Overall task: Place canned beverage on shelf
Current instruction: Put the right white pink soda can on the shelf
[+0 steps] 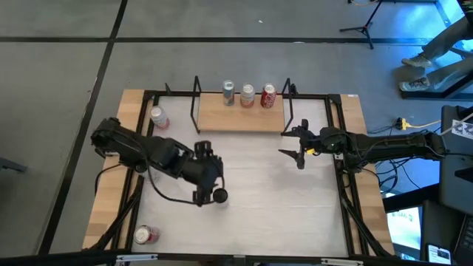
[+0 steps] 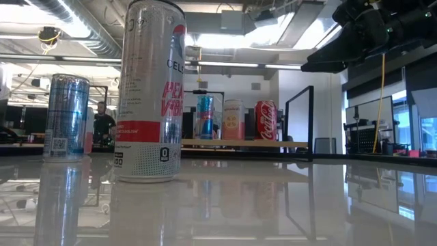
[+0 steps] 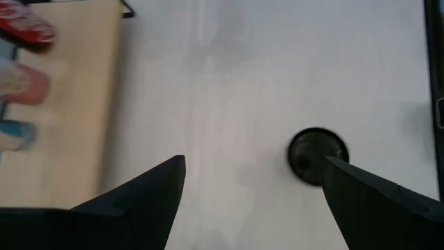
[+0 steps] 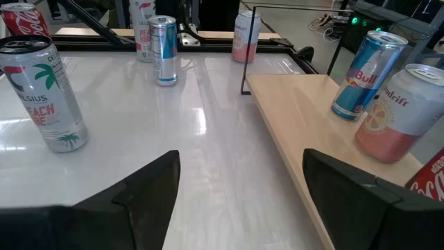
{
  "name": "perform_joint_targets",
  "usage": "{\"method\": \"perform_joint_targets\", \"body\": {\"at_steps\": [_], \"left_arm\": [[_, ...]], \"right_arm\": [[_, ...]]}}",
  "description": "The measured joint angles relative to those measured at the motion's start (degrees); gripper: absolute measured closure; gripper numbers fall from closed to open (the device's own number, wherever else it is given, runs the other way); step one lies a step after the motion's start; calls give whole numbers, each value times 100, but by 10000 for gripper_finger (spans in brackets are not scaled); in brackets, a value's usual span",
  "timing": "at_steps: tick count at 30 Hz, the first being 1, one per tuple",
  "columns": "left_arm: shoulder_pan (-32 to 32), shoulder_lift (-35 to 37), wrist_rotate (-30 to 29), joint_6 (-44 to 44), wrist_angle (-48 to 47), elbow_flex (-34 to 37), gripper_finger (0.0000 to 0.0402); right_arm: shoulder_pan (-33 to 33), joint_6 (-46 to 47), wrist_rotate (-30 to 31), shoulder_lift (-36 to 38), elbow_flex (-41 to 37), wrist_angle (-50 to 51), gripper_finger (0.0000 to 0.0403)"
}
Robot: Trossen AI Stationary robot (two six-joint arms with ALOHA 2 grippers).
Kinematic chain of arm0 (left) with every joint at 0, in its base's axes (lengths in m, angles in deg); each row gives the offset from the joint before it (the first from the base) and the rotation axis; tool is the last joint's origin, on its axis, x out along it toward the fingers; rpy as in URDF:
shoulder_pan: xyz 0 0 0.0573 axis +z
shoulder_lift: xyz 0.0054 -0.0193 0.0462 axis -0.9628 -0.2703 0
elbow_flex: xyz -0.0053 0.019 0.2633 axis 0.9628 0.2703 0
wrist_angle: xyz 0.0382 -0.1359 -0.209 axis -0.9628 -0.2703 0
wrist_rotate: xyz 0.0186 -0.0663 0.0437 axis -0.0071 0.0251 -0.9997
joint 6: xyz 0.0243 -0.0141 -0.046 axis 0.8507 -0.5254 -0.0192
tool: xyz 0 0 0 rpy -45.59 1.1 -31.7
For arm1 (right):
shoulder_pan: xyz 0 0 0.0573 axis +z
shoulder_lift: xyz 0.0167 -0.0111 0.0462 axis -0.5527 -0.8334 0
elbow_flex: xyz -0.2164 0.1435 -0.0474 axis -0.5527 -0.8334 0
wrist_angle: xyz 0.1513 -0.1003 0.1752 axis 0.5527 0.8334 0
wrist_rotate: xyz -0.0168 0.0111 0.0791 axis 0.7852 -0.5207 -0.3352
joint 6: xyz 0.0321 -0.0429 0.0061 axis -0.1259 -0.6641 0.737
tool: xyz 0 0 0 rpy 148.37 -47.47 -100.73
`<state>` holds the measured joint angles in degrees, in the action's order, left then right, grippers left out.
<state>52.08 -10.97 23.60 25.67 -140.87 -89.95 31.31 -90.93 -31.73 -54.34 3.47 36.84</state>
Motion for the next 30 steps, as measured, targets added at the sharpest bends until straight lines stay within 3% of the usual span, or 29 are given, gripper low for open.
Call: {"method": "perform_joint_targets", "body": {"at_steps": [8,30], "left_arm": [[5,-11,775,-79,1252,1220,82],[-71,-9,980,-706,2320,2086,82]], "right_arm": [[0,0,0,0,0,0,102],[-4,0,2,0,0,4,102]]}}
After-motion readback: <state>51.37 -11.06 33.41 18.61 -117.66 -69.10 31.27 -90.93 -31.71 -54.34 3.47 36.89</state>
